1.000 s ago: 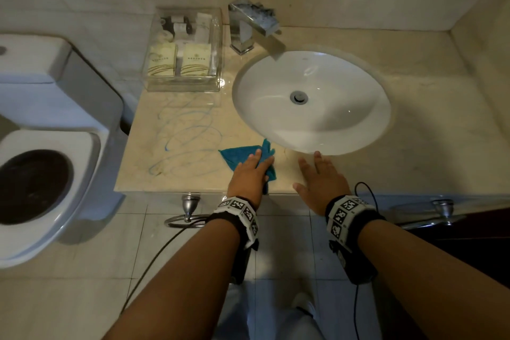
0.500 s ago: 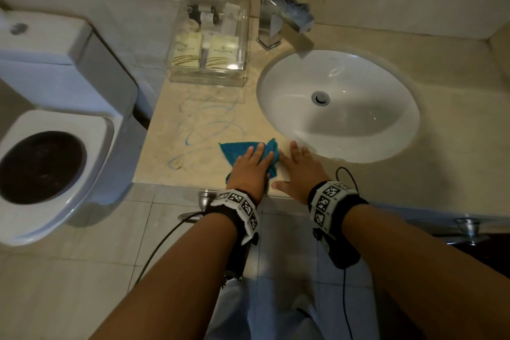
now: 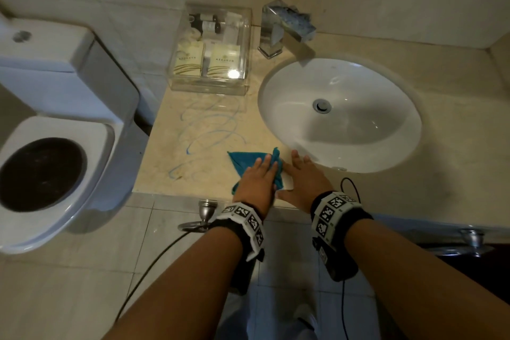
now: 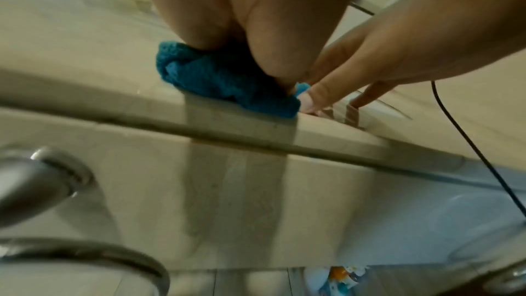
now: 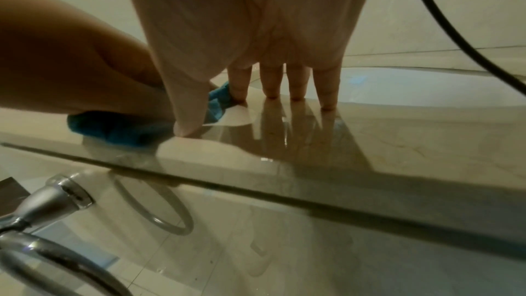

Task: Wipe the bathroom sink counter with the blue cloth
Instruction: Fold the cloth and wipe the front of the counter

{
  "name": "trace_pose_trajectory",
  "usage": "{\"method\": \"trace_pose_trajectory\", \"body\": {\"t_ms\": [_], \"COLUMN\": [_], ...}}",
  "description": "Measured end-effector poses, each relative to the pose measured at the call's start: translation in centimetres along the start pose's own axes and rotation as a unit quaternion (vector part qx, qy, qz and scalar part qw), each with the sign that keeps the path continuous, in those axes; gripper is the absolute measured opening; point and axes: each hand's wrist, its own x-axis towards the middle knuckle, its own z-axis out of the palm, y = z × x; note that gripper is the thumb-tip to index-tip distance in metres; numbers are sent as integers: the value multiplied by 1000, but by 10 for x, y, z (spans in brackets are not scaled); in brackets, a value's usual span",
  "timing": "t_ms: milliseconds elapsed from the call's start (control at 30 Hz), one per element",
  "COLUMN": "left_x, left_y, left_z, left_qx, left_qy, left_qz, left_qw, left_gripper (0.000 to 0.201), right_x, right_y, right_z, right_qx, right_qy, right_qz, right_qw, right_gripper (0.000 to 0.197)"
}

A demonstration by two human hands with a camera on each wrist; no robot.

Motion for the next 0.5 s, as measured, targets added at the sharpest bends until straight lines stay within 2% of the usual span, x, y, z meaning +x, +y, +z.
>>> {"method": "trace_pose_trajectory", "body": {"t_ms": [133,233,300,367,500], "left_x": [-8,-10,-8,-7,-6], "left_y": [-27,-63,-74,-68,-31], "left_z": [-1,-16,-23,-23,-8], "left_qx": [-10,-57,-60,-45,6], "left_qy": [30,69,56,39,9], "left_qz": [-1,-101,-131,-111,-17], "left_qw": [999,991,988,992,1000], "left_gripper": [55,55,55,55,55], "right_x": [-2,-3,-4,-4,-4], "right_y": [2,1,0,0,-3], "right_z": [-5,-5,-5,-6,-5], "right_qx": [-7,-13,-13,-18,-24], "right_qy": [-9,-12,-12,-12,-9], "right_qz": [-4,-7,-5,-2,6], "right_qw": [1000,1000,1000,1000,1000], "right_gripper": [86,85,85,85,86]}}
